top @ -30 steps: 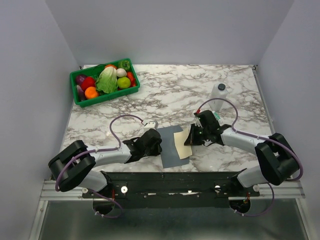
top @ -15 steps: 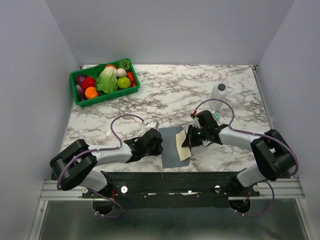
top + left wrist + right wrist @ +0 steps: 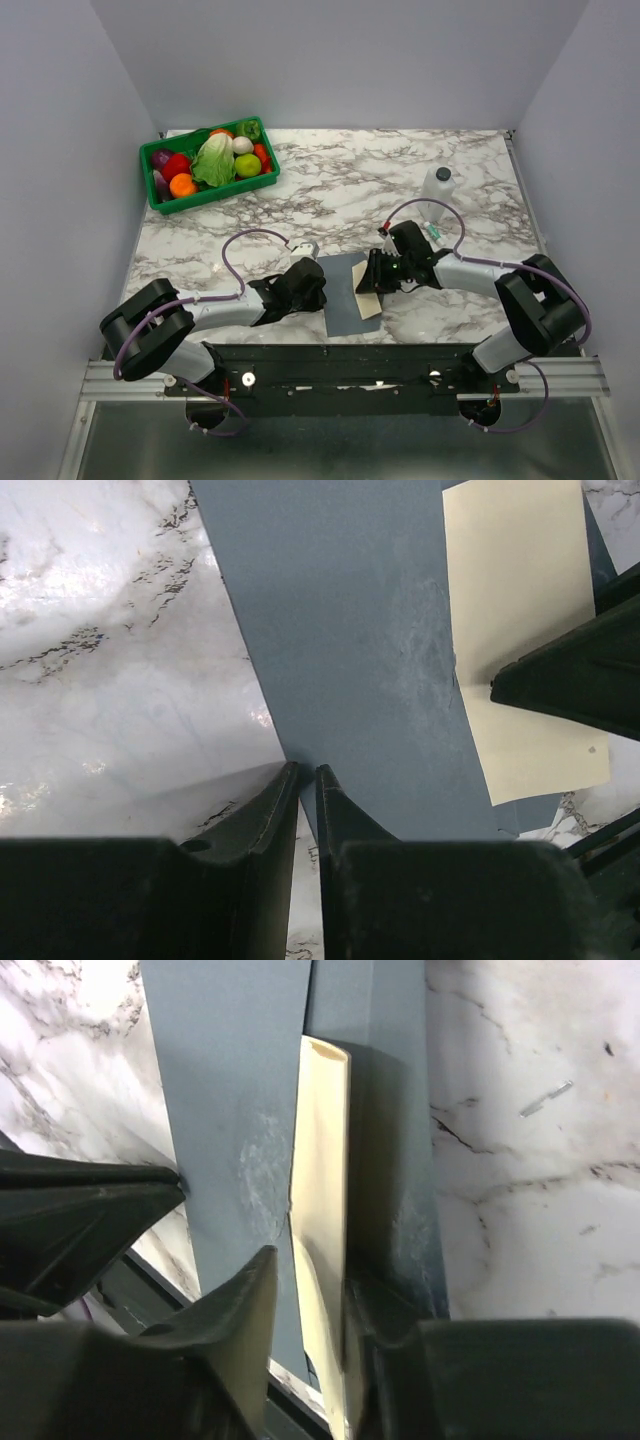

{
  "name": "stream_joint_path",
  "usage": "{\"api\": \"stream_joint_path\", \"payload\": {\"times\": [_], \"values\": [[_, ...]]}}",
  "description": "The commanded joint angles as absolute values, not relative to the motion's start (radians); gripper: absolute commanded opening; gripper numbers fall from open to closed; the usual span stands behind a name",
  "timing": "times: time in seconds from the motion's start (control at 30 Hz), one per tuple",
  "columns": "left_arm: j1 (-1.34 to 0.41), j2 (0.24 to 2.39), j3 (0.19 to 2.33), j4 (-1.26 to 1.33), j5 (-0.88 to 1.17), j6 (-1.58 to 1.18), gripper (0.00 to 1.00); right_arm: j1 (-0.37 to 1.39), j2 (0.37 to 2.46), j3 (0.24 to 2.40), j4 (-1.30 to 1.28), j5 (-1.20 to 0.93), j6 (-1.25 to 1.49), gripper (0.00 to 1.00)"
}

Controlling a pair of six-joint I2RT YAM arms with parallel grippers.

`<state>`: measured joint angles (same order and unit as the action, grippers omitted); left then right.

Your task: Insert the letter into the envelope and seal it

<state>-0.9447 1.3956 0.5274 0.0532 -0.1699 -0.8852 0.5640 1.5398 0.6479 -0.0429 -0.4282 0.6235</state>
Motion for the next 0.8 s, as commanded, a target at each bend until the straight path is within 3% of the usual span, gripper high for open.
{"api": "stream_joint_path", "payload": {"times": [0.0, 0.1, 0.4, 0.77], "values": [[-0.953, 1.413, 0.518, -0.014, -0.192, -0.891, 0.22, 0.572, 1.470, 0.676, -0.113, -0.351, 0.574, 0.55], [-0.953, 1.408, 0.518, -0.017, -0.196, -0.890, 0.22, 0.572, 1.416, 0.709, -0.198, -0.284, 0.535, 0.62], [-0.953, 1.414, 0.520, -0.014, -0.195, -0.891, 0.22, 0.572, 1.370, 0.759, -0.321, -0.172, 0.486, 0.63], [-0.953, 1.416, 0.520, -0.015, -0.190, -0.888, 0.22, 0.572, 1.434, 0.746, -0.296, -0.169, 0.483, 0.51]]}}
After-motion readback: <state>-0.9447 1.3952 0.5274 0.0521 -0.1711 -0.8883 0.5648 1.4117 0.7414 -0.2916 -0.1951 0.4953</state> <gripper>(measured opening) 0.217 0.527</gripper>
